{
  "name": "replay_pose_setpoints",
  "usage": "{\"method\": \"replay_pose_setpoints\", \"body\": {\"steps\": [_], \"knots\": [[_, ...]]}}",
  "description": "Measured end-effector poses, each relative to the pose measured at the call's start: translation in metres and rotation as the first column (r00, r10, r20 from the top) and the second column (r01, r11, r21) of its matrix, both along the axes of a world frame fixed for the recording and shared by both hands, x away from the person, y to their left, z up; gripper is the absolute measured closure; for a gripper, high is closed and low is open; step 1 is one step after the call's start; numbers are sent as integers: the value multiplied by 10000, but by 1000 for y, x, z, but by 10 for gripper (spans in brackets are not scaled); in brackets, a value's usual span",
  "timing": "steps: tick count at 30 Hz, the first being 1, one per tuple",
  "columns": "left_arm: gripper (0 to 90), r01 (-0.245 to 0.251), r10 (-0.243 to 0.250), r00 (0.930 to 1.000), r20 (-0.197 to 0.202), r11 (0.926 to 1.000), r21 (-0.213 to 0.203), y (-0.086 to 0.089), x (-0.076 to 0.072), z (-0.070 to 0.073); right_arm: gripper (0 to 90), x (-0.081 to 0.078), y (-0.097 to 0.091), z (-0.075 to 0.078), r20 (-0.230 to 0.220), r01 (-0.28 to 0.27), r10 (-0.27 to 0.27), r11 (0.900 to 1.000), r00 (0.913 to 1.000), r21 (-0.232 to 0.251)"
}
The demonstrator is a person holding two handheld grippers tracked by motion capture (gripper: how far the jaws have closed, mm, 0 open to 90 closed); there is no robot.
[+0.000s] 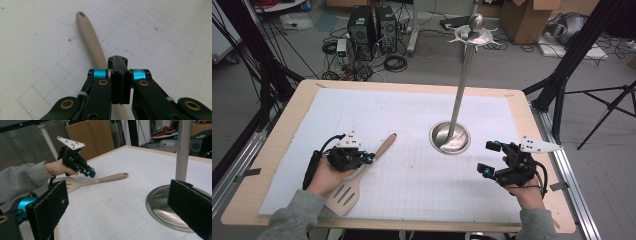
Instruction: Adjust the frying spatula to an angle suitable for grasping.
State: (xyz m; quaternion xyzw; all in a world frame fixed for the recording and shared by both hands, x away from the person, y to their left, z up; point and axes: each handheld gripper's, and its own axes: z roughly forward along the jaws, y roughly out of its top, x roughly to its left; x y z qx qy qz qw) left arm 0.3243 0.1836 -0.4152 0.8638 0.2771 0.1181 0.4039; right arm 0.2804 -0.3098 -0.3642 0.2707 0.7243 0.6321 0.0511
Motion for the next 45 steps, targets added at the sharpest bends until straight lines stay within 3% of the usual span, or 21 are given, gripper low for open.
{"method": "replay_pose_setpoints", "body": {"steps": [5,11,18,24,27,30,33,39,45], "knots": [[900,284,-284,9996,-1,9986,448,-5,-7,-2,25,1,-1,0,57,-4,4,10000,10000,50],[900,371,-366,9993,-85,9973,641,-5,-11,-4,25,1,1,0,62,-54,54,10000,10000,47],[900,591,-571,9982,-181,9876,1451,-7,-13,-7,26,2,0,0,42,-61,61,10000,10000,53],[900,670,-628,9976,-296,9822,1754,-7,-13,-9,25,2,1,0,50,-56,56,10000,10000,56],[900,660,-613,9975,-346,9853,1576,-5,-12,-10,26,2,1,0,67,-73,72,10000,10000,53],[900,703,-653,9972,-357,9840,1637,-4,-13,-10,26,1,1,0,69,-78,77,9999,9999,66],[900,906,-807,9945,-673,9830,1595,-3,-14,-13,26,1,1,0,38,-72,72,9999,10000,102],[900,1054,-945,9929,-726,9806,1650,1,-14,-13,26,1,0,0,99,-71,70,9999,9999,110],[900,964,-882,9938,-670,9866,1315,7,-13,-12,26,0,1,0,26,-72,72,9999,10000,87]]}}
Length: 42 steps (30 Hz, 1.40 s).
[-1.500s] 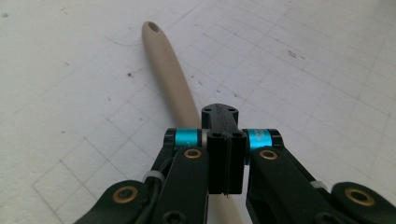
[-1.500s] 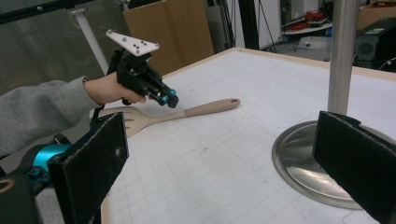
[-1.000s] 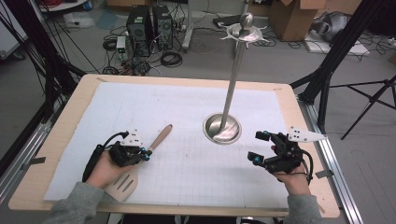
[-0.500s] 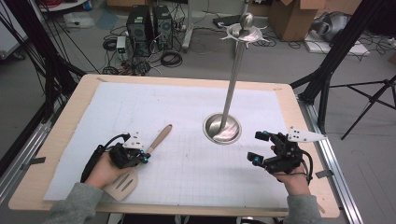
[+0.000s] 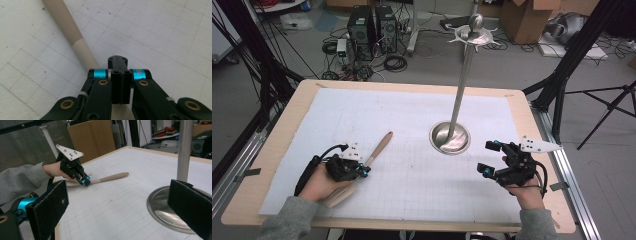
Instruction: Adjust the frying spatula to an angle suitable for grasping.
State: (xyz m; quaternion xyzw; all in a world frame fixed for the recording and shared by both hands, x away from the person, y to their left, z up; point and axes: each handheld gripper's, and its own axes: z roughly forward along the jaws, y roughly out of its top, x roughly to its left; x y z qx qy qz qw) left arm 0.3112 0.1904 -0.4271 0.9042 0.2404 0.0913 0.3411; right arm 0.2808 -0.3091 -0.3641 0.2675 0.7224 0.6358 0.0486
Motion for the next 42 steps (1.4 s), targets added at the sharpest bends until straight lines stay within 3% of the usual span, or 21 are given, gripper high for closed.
{"method": "replay_pose_setpoints", "body": {"steps": [3,8,19,21,24,27,30,36,39,42], "knots": [[900,24,-24,10000,-18,10000,13,3,1,0,25,0,0,0,10,2,-2,10000,10000,-4],[900,88,-97,9998,167,9984,559,3,3,3,25,0,0,0,-25,8,-8,10000,10000,-1],[900,-191,168,9992,365,9978,637,18,6,2,25,0,-1,-1,-8,46,-46,10000,10000,-2],[900,-284,271,9992,303,9988,411,19,6,2,26,0,-1,-1,17,45,-45,10000,10000,8],[900,-566,578,9980,272,9975,-428,24,10,7,25,0,-1,-1,-33,37,-37,10000,10000,-18],[900,-1151,1189,9924,303,9878,-1052,27,16,15,25,0,0,-1,-31,35,-35,10000,10000,-53],[900,-1648,1679,9857,109,9766,-1384,27,25,16,26,-1,0,-1,-49,44,-45,10000,10000,-66],[900,-2422,2426,9701,-96,9638,-1112,27,41,8,25,-3,-2,-1,-33,90,-90,9999,10000,-79],[900,-2520,2519,9677,-122,9638,-872,26,47,2,26,-4,-4,-2,-33,155,-155,9998,9999,-88],[900,-2403,2393,9707,-216,9675,-788,21,51,-2,26,-6,-5,-2,-37,170,-170,9998,9998,-122]]}}
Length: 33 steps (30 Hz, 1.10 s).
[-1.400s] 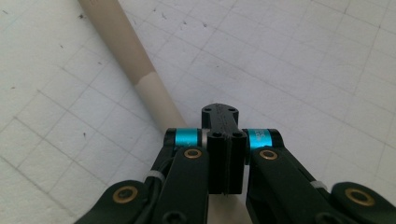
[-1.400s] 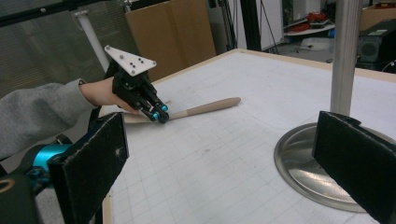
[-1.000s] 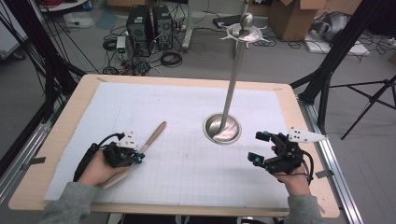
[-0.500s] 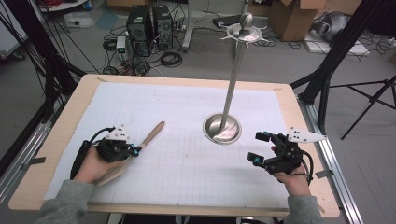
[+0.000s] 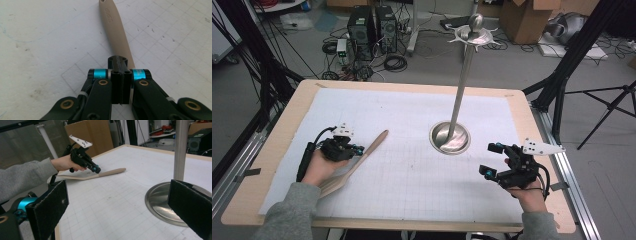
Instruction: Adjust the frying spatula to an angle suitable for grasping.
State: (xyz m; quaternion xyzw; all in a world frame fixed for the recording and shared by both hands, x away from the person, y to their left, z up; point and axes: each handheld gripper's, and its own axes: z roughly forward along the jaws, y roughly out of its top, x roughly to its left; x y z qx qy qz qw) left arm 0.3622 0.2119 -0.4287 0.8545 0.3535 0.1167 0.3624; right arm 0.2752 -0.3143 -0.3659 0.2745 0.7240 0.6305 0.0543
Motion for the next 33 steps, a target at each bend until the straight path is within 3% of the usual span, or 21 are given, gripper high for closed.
{"method": "replay_pose_setpoints", "body": {"steps": [4,13,33], "knots": [[900,-49,56,9997,-237,9995,302,-4,4,-4,26,-2,-2,0,-24,101,-101,9999,9999,8],[900,272,-274,9996,16,9965,790,-17,5,-3,26,-3,-3,-1,-96,112,-112,9999,9999,-23],[900,1089,-1116,9934,280,9903,862,-31,5,-4,26,-1,-2,-1,-62,90,-90,9999,9999,-67]]}}
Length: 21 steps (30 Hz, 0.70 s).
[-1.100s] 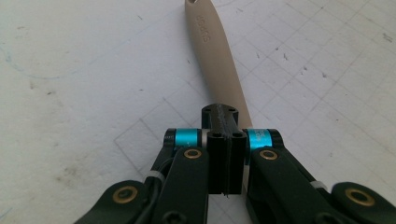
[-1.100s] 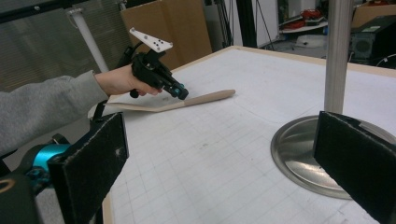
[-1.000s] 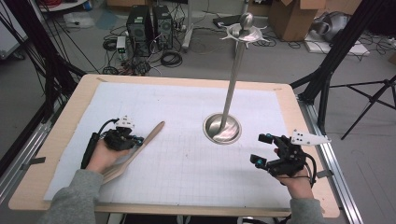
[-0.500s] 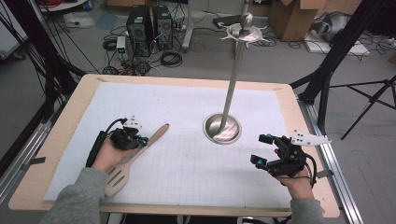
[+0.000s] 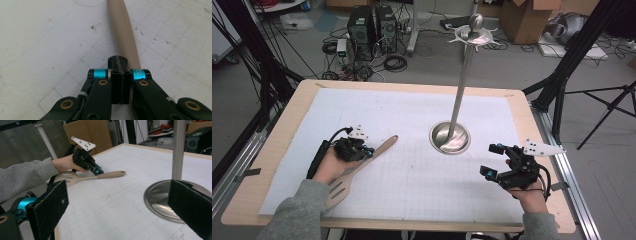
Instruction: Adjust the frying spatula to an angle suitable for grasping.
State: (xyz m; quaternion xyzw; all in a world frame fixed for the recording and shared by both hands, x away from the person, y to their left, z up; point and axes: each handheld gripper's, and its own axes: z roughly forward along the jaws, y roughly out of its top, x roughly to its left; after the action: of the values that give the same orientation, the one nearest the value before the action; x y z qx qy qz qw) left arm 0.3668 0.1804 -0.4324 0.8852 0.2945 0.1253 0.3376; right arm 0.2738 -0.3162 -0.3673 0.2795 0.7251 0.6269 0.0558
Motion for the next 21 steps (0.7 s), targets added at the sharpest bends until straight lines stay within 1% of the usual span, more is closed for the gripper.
{"method": "replay_pose_setpoints", "body": {"steps": [2,5,6,7,10,11,13,16,18,21], "knots": [[900,214,-214,9997,69,9998,27,-1,-1,0,25,0,0,0,-3,1,-1,10000,10000,16],[900,421,-420,9990,131,9991,-44,-2,-1,-1,25,0,0,0,-16,-5,5,10000,10000,5],[900,513,-512,9985,209,9986,-81,-3,-1,-1,26,0,0,0,-9,-3,3,10000,10000,0],[900,587,-586,9980,244,9983,-37,-3,-1,-1,26,0,0,0,-22,8,-8,10000,10000,14],[900,629,-624,9975,345,9979,-128,-3,-2,0,26,-1,0,0,-2,-17,17,10000,10000,20],[900,620,-609,9970,481,9979,-210,-3,-2,1,26,-1,0,0,-11,-9,9,10000,10000,31],[900,519,-510,9960,736,9986,-101,-3,-3,6,26,-1,-1,0,-18,-3,3,10000,10000,48],[900,462,-419,9923,1162,9983,-346,0,-6,15,26,-1,-1,0,-11,10,-10,10000,10000,63],[900,337,-273,9898,1397,9985,-441,3,-8,19,26,-1,-1,0,-23,-9,9,10000,10000,63],[900,51,27,9893,1460,9986,-528,7,-11,24,25,-1,-1,0,-1,-8,8,10000,10000,70]]}}
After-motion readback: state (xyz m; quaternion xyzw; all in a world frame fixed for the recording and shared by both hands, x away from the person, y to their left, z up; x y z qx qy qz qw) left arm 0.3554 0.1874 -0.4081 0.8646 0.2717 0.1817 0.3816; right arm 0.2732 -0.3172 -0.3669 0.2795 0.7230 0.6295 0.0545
